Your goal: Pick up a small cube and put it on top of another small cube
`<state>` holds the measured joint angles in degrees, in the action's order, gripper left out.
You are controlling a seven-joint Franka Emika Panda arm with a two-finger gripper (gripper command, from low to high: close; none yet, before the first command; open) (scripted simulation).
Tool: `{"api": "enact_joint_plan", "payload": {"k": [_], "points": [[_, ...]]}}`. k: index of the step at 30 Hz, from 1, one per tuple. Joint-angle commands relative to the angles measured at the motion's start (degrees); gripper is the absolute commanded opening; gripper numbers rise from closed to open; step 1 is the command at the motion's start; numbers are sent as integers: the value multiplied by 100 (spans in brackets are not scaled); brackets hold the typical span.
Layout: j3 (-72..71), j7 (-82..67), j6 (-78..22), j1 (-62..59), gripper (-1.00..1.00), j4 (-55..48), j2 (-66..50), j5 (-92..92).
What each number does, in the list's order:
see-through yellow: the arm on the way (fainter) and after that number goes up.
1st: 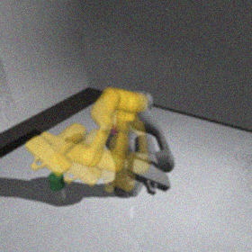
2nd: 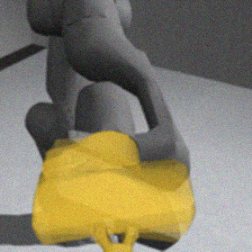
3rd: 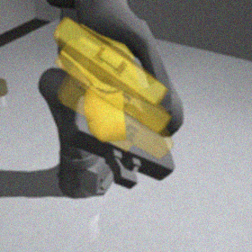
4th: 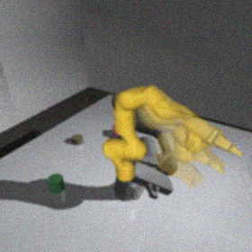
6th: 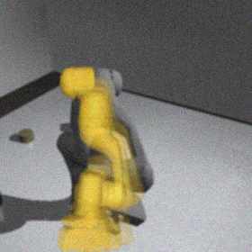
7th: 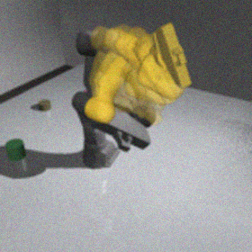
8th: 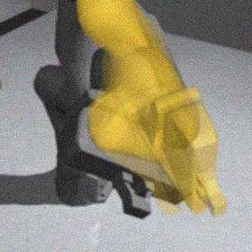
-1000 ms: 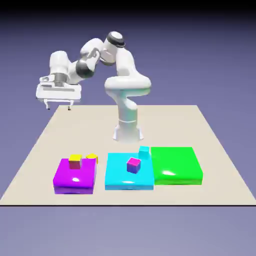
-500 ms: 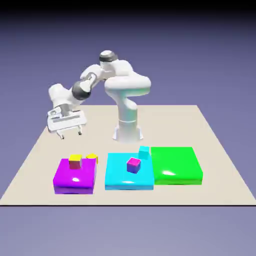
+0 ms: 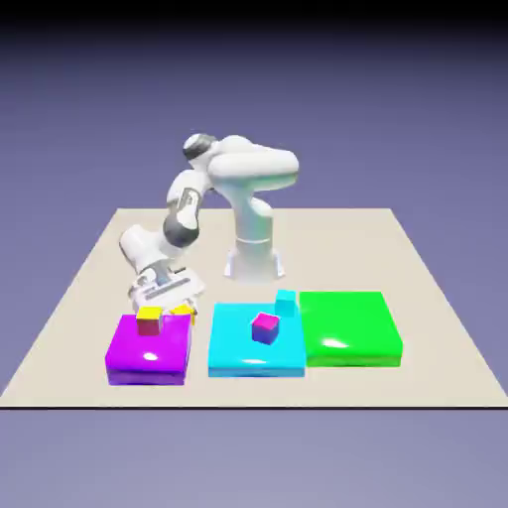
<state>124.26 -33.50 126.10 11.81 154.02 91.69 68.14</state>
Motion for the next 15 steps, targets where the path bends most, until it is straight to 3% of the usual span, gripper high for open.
{"api": "enact_joint_plan", "payload": {"k": [1, 3, 15], "points": [[-208, -62, -139, -141, -100, 50, -65, -214], [-595, -100, -322, -341, -100, 137, -202, -589], [-1951, 2891, 2296, 1316, -100, 199, -1274, -739]]}}
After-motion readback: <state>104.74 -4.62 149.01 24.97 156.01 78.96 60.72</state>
